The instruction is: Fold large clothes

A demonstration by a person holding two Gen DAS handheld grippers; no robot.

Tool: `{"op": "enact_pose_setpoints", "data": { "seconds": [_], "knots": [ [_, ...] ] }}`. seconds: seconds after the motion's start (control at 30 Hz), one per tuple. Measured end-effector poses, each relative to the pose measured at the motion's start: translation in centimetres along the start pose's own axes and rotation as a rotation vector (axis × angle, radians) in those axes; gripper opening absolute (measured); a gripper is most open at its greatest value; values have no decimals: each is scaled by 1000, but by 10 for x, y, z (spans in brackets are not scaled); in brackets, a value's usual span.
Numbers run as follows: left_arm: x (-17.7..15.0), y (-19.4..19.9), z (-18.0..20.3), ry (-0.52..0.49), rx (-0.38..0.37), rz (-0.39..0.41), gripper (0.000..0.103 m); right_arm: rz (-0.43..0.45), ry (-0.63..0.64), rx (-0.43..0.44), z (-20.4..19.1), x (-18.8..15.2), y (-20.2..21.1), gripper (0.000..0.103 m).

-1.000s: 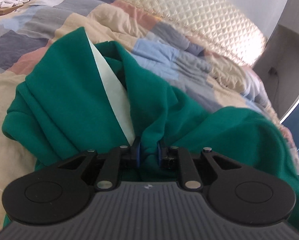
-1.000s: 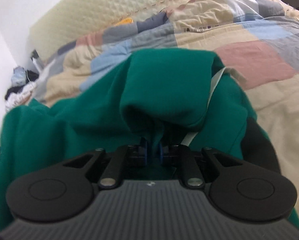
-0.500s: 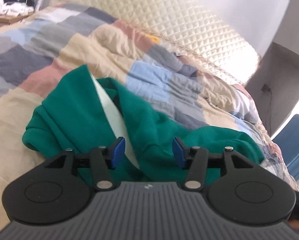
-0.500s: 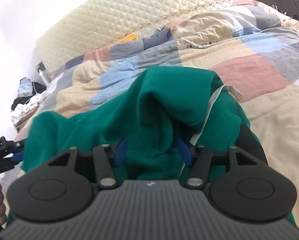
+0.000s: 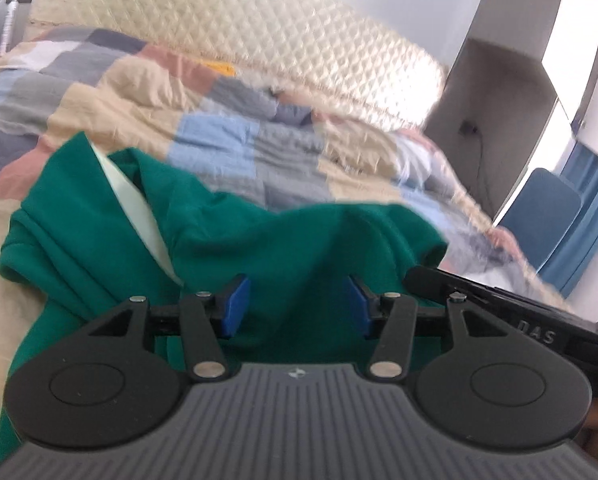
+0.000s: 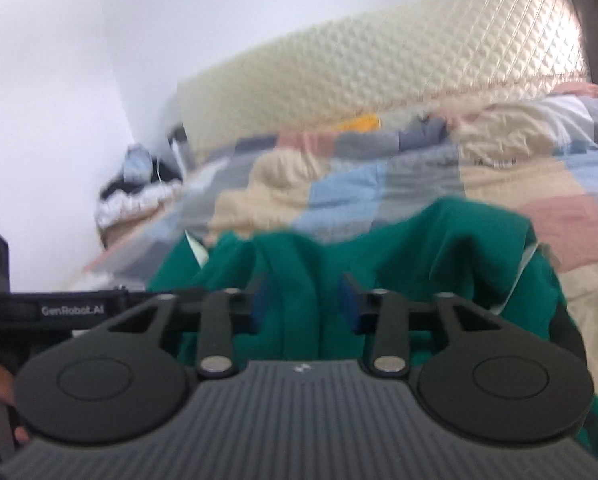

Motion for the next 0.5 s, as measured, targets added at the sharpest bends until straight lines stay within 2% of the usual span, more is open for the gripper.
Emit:
{"op": "enact_pose_setpoints", "data": {
  "seconds": [0.23, 0.4, 0.5],
  "knots": [
    [-26, -32, -16, 12, 39, -132, 57, -163, -109, -6, 22, -31, -39, 21],
    [-42, -56, -20, -30, 86, -189, 57, -203, -72, -1, 20, -43, -50, 21],
    [-44, -63, -19, -46, 115, -200, 57, -190, -88, 12, 22, -47, -52, 21]
  ]
}}
Point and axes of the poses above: each gripper's, at about its wrist camera, not at the fingertips, and y roughly against the way its jaws point, z to its right, x to its top, the point moved 6 cm from there along -y, roughly the way its jaws point, and after that the axes turned 5 degrees about -y, right-handed, at the moved point
